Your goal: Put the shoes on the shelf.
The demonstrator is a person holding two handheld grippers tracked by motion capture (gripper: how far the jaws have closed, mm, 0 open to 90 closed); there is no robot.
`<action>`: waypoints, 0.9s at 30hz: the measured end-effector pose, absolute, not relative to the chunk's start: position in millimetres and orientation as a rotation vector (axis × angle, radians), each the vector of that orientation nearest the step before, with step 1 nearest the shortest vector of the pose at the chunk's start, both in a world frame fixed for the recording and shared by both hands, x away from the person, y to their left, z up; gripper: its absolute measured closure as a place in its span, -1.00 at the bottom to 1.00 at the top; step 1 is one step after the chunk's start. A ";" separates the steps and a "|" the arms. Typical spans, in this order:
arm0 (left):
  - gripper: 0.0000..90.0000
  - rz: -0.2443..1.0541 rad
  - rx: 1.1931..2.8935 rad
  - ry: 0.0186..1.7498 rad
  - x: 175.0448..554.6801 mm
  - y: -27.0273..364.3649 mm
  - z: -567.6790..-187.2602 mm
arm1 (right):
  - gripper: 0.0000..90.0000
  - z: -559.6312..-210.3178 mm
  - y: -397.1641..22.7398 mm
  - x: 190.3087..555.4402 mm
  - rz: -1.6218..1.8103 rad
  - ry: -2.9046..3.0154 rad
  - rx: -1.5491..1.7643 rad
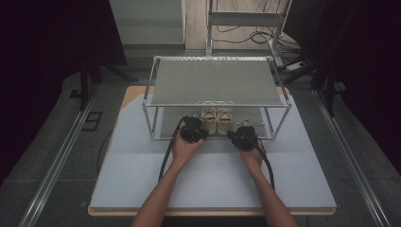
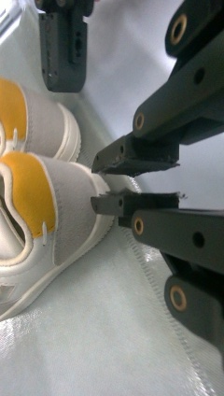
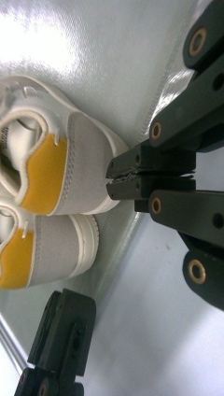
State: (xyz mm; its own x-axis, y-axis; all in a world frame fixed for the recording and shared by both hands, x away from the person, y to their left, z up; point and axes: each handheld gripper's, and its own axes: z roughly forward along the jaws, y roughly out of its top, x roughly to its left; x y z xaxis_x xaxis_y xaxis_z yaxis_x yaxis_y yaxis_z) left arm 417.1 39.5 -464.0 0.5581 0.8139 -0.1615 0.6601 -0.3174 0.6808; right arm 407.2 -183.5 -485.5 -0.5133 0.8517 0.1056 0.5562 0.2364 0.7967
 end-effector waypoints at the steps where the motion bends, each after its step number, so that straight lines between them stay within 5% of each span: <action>1: 0.65 0.281 2.069 1.171 414.2 41.4 -462.2 | 0.94 -483.6 -185.4 404.5 1.175 2.161 1.295; 8: 0.32 0.259 1.998 1.178 388.6 55.3 -452.5 | 0.70 -472.2 -201.0 386.4 1.231 2.167 1.243; 27: 0.04 0.342 1.986 1.125 311.2 113.4 -467.4 | 0.01 -480.1 -250.8 323.7 1.255 2.196 1.191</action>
State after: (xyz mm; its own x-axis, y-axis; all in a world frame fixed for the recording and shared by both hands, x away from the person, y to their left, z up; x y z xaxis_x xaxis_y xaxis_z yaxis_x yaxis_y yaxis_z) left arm 311.2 113.4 -467.4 0.5658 0.8113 -0.1475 0.5915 -0.2747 0.7581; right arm 323.7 -250.8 -480.1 -0.5886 0.8016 0.1048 0.4974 0.2569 0.8286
